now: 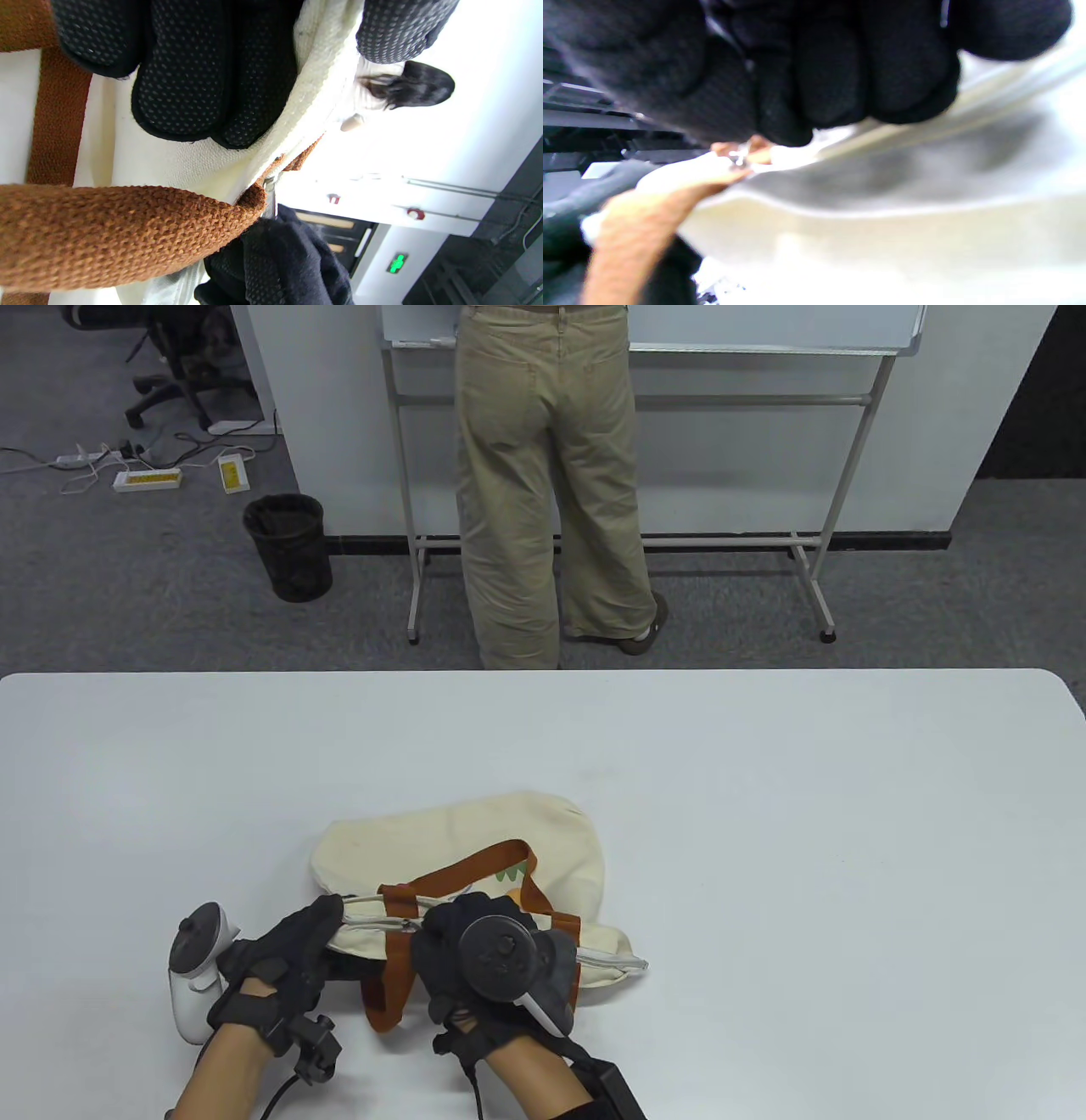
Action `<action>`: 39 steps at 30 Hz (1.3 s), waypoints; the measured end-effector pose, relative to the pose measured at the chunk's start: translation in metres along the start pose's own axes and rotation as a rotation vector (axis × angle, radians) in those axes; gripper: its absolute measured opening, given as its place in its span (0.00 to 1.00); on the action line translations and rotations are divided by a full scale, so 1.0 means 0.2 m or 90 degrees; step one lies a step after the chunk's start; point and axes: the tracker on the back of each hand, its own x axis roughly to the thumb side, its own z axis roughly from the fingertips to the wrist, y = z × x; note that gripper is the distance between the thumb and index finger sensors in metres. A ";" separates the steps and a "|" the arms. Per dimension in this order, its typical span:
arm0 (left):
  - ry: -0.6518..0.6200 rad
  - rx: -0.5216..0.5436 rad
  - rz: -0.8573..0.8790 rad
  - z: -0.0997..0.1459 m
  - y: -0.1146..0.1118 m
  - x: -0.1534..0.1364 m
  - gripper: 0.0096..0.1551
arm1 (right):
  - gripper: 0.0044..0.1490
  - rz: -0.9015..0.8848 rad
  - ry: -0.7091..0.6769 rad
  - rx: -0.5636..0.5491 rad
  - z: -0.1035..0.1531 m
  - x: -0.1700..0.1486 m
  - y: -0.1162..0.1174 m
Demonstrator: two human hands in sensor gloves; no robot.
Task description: Unzip the canvas bag
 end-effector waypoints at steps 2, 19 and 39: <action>-0.001 0.005 0.001 0.00 0.01 0.00 0.30 | 0.24 0.020 0.008 -0.001 0.00 -0.03 -0.02; 0.004 0.034 0.012 0.01 0.06 -0.01 0.30 | 0.24 0.154 0.052 -0.039 0.00 -0.24 -0.19; 0.002 0.081 0.031 0.05 0.14 0.00 0.30 | 0.24 0.160 0.228 -0.137 0.03 -0.57 -0.53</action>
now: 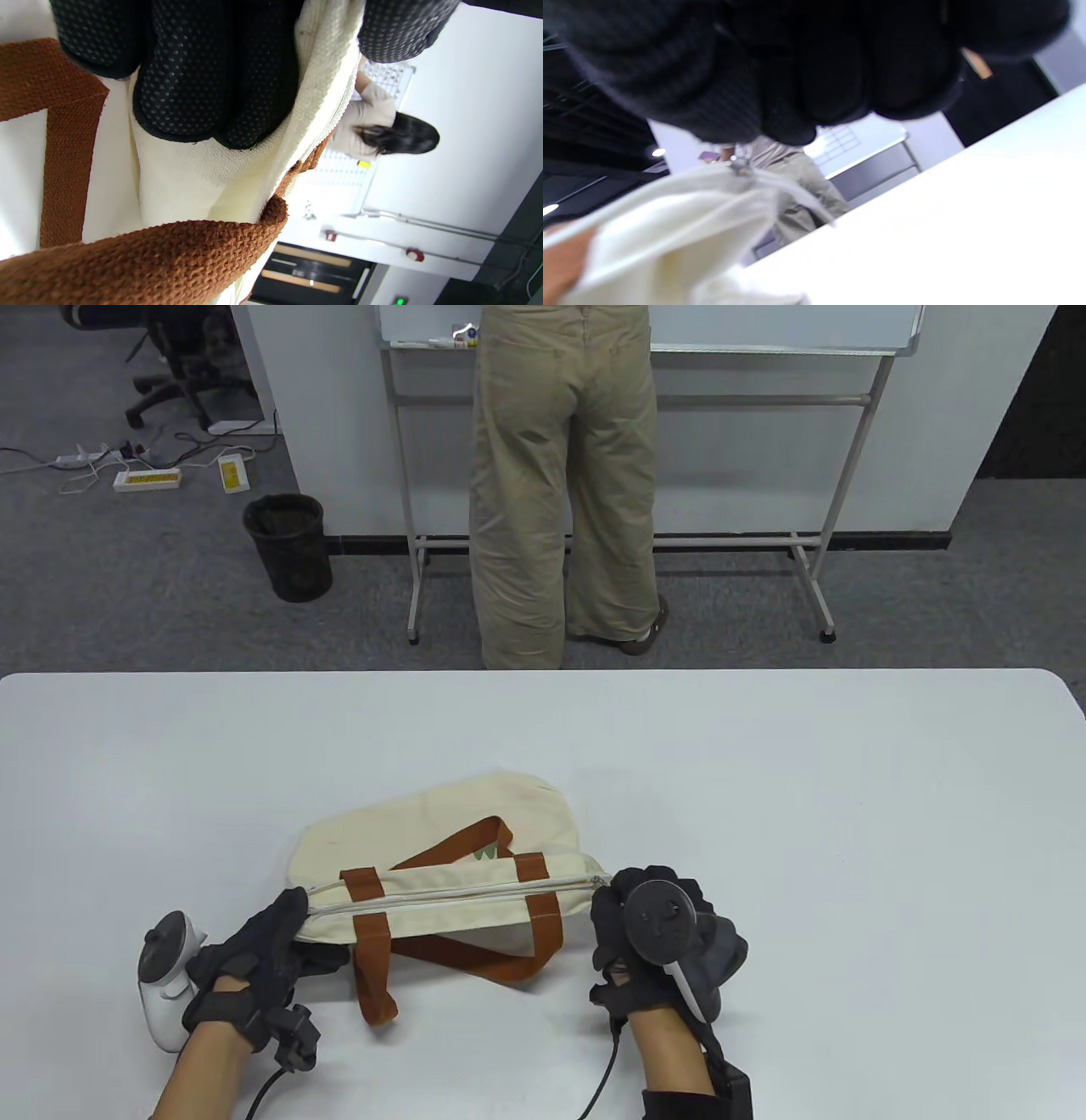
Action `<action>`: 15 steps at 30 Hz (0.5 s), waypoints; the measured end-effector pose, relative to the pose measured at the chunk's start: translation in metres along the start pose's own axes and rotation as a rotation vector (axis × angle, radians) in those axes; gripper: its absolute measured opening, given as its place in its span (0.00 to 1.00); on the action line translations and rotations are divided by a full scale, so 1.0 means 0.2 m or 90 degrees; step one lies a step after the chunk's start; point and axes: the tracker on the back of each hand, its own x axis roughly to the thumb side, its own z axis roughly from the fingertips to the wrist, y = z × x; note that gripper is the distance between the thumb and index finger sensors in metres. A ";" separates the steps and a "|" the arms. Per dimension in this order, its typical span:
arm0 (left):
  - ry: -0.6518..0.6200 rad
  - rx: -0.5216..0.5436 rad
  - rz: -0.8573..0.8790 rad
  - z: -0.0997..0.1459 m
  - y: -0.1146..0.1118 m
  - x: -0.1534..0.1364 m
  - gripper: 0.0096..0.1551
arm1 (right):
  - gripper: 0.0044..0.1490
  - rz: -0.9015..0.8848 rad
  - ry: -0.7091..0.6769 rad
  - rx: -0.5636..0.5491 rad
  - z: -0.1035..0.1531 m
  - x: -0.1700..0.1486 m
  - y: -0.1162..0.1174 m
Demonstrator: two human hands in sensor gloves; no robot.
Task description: Unzip the canvas bag
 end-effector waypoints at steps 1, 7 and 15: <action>0.000 0.001 0.002 0.00 0.00 0.00 0.30 | 0.24 -0.002 0.013 -0.002 0.00 -0.02 -0.01; 0.000 -0.002 0.005 0.00 0.00 0.00 0.30 | 0.24 -0.025 0.057 0.014 -0.02 -0.11 -0.01; -0.009 0.005 0.017 0.01 0.00 0.02 0.30 | 0.36 -0.065 -0.030 -0.089 0.02 0.04 -0.09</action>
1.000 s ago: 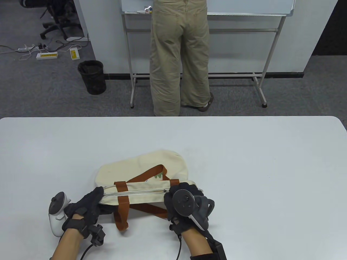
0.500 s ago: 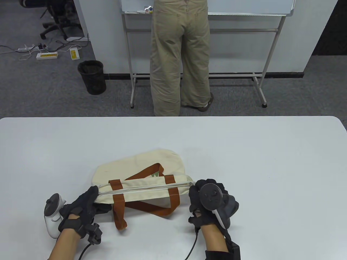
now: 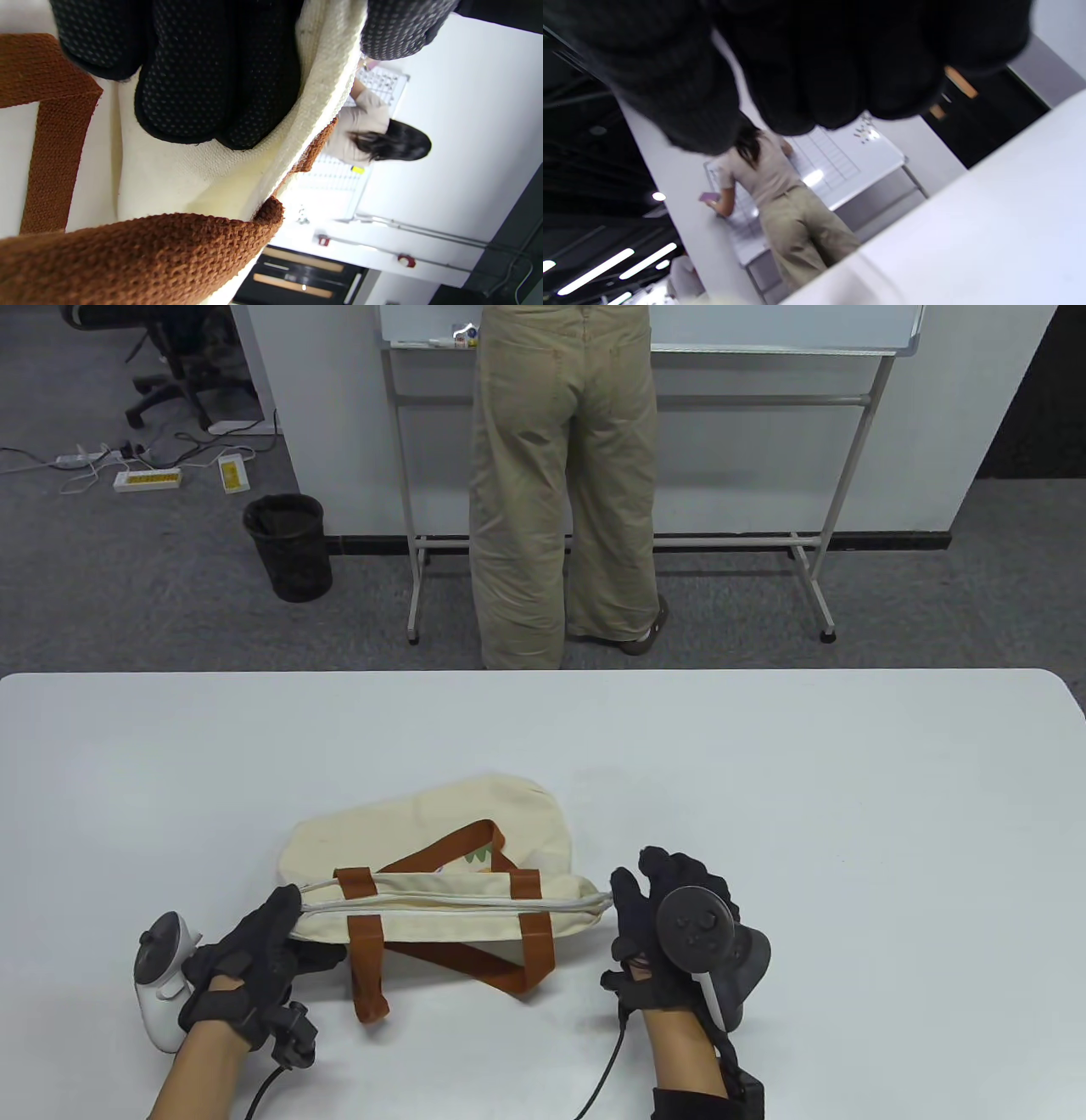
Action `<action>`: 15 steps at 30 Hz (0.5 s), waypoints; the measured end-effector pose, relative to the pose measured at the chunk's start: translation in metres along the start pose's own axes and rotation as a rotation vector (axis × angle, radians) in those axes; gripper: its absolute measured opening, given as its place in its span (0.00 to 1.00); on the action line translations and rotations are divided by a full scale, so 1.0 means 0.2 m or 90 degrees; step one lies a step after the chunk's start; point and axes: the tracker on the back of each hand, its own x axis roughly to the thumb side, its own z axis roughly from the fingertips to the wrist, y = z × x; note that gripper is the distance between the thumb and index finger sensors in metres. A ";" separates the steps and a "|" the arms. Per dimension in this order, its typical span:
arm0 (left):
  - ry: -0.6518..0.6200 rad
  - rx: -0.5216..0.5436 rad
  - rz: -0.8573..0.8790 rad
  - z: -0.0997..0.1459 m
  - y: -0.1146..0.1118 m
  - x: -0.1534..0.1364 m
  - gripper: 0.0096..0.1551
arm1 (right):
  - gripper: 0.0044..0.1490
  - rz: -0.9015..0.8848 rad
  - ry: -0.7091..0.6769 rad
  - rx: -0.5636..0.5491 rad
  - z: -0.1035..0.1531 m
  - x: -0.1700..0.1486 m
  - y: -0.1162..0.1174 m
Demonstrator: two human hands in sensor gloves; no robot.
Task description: Unzip the canvas bag
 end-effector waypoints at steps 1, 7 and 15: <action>0.000 -0.001 0.000 0.00 0.00 0.00 0.30 | 0.38 -0.004 -0.017 -0.003 0.00 0.02 0.00; 0.002 -0.009 0.000 0.00 0.00 0.00 0.30 | 0.52 -0.042 -0.089 0.136 0.02 0.13 0.11; 0.011 -0.028 0.001 0.00 0.00 -0.01 0.30 | 0.62 -0.051 -0.108 0.413 0.02 0.13 0.37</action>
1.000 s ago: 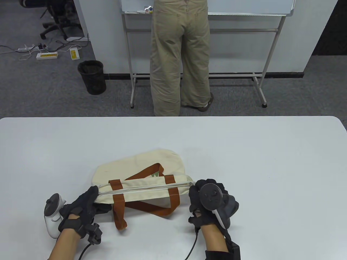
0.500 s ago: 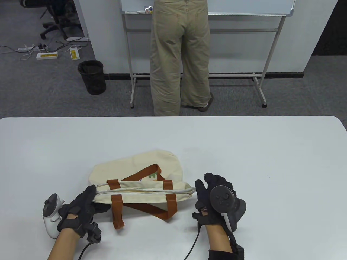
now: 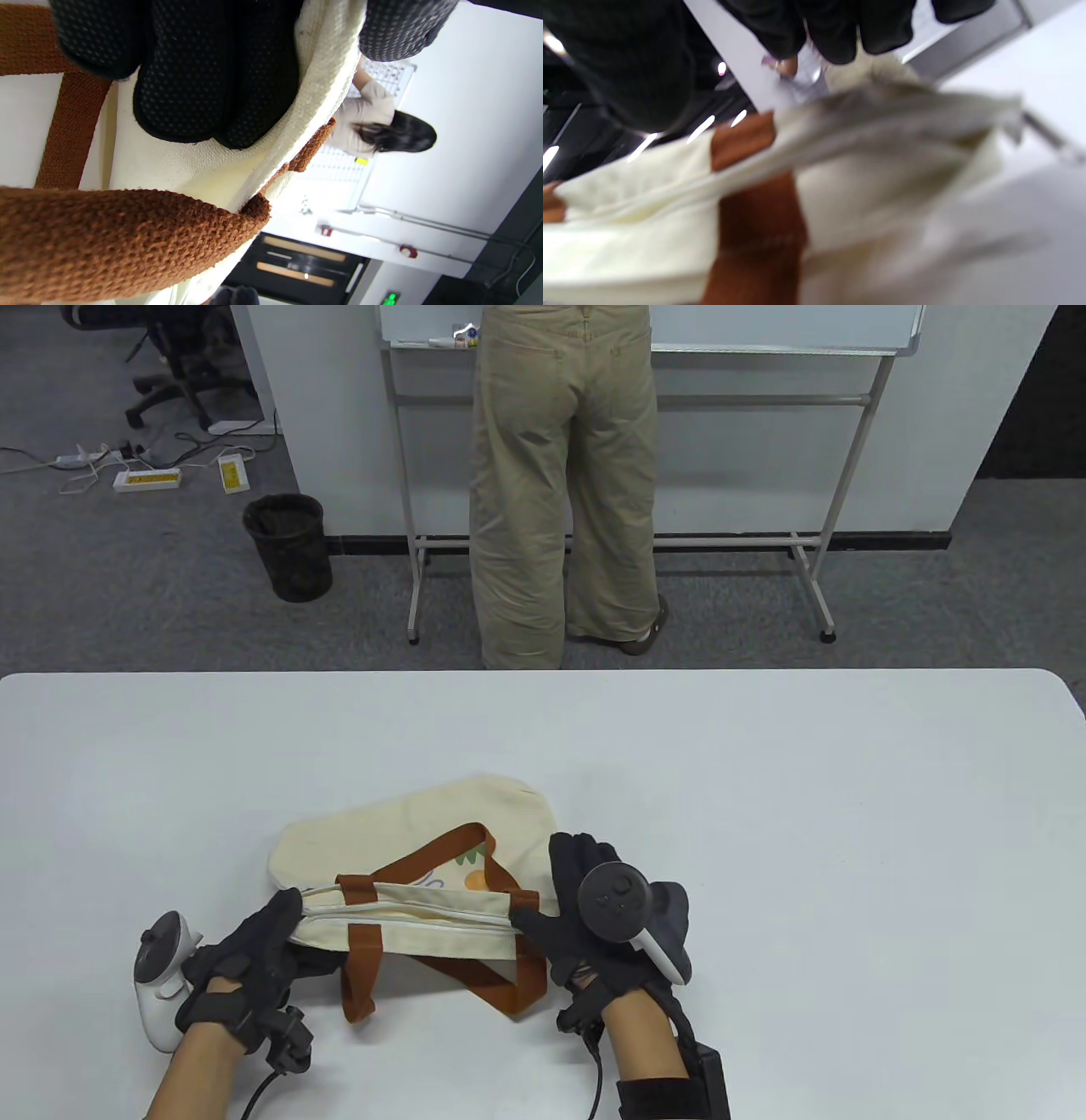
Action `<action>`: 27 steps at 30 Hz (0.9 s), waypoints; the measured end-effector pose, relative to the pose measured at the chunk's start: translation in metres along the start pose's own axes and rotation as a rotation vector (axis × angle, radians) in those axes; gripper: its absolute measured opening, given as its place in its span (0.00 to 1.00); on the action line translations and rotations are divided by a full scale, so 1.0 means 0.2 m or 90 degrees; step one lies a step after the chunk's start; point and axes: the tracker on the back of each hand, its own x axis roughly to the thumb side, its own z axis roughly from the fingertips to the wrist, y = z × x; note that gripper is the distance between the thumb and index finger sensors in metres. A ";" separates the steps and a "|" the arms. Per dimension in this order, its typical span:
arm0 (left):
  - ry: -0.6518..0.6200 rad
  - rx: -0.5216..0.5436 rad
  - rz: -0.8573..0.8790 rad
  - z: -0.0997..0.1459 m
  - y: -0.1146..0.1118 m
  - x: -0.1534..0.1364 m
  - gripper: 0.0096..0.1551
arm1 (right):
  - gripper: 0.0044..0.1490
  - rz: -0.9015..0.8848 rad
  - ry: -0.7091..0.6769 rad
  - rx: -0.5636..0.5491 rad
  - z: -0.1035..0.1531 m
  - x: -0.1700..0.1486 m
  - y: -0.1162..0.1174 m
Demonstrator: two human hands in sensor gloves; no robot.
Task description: Unzip the canvas bag
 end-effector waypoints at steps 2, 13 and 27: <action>0.000 -0.003 -0.001 0.00 0.00 0.00 0.30 | 0.60 0.001 0.014 0.027 -0.01 0.00 0.03; -0.002 -0.011 -0.021 -0.01 -0.01 0.00 0.30 | 0.30 0.145 -0.001 0.002 -0.05 0.07 0.12; -0.054 0.019 -0.334 0.01 -0.07 0.11 0.31 | 0.29 0.012 0.082 -0.341 0.06 0.08 -0.02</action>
